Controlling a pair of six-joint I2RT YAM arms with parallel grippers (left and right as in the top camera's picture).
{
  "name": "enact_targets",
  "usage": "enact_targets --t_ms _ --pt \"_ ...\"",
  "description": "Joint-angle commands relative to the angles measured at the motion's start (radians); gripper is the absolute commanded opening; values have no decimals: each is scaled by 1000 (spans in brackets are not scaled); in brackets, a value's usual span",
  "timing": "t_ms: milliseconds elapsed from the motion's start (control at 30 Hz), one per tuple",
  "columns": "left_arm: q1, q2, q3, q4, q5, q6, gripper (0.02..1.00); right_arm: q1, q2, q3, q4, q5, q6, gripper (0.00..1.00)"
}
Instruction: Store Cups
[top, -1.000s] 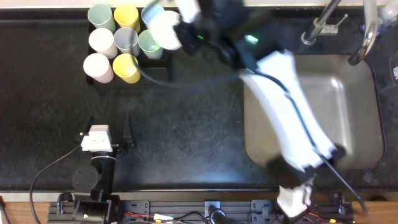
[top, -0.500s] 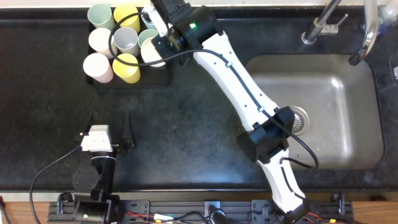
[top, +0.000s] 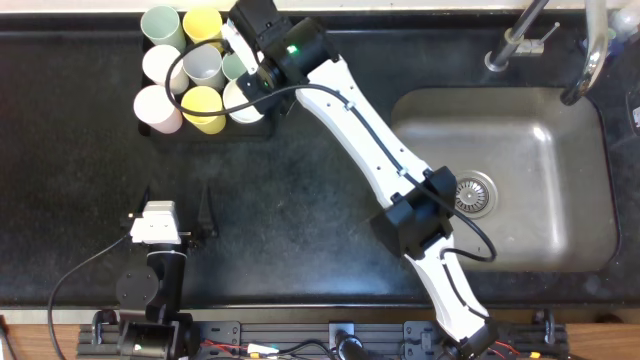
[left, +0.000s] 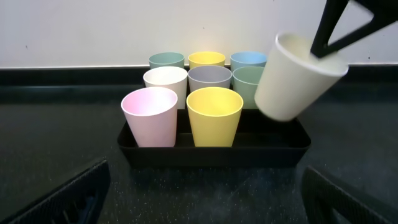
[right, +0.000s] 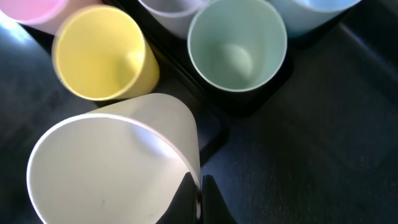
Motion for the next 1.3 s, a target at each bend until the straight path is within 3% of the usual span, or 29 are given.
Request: enact_targets --t_ms 33,1300 --pt "3 -9 -1 -3 6 11 996 8 42 29 7 10 -19 42" --pt "3 -9 -1 -3 6 11 998 9 113 -48 53 34 -68 42"
